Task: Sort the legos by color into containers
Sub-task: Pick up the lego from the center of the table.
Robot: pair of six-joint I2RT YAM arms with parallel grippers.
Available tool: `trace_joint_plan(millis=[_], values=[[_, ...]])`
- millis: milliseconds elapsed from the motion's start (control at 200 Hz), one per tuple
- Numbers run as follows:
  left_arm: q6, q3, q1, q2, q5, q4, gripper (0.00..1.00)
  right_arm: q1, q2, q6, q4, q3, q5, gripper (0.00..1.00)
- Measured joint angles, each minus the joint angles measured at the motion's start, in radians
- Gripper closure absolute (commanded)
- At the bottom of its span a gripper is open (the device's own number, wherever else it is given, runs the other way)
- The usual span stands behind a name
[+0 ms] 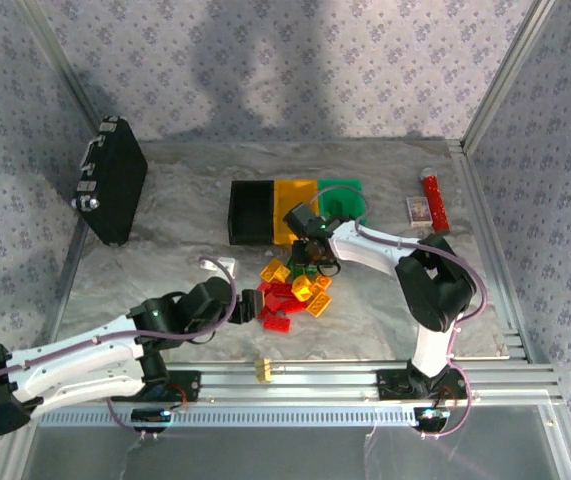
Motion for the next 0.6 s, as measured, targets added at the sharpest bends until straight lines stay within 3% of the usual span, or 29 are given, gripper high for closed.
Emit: trace_joint_plan(millis=[410, 600], values=[[0.0, -0.001, 0.0, 0.0, -0.002, -0.001, 0.24, -0.014, 0.046, 0.015, -0.024, 0.002, 0.039, 0.43], [0.0, -0.001, 0.0, 0.001, -0.002, -0.001, 0.24, -0.014, 0.053, 0.021, -0.026, 0.002, 0.039, 0.51]])
